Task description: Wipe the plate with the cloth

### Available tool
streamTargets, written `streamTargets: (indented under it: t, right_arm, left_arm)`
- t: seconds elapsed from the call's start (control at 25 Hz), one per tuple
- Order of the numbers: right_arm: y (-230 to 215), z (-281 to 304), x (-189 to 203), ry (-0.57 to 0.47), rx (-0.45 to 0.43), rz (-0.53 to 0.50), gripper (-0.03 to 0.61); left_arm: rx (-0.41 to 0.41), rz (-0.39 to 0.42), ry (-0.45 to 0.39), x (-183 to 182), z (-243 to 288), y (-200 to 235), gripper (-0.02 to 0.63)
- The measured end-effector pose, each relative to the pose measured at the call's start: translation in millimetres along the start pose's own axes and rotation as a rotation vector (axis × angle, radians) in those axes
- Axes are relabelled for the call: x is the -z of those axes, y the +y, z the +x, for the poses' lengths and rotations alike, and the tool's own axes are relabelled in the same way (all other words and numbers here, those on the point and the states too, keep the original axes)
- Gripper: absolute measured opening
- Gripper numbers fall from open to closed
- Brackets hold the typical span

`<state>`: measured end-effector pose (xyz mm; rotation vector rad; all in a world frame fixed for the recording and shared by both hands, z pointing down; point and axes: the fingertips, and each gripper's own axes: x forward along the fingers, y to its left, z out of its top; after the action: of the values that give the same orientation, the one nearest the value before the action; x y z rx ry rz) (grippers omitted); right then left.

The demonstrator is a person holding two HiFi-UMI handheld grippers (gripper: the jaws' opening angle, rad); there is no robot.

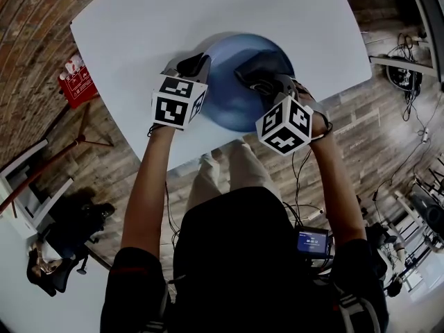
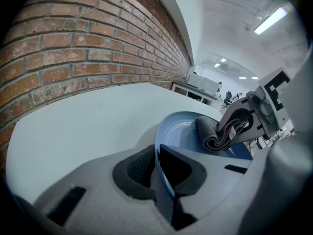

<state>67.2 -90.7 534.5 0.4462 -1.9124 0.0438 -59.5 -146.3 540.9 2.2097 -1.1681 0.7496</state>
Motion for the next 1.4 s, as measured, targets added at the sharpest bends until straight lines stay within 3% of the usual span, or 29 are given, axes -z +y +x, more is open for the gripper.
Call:
streamTargets:
  t: [0.84, 1.4]
  right_arm:
    - [39.0, -11.5, 14.5, 0.057, -0.11, 0.018, 0.051]
    - [75.4, -13.3, 1.5, 0.048, -0.198, -0.013, 0.051]
  left_arm:
    - [0.002, -0.018, -0.002, 1.0, 0.9, 1.0, 0.043]
    - [0.002, -0.027, -0.003, 1.8, 0.0, 2.2, 0.043]
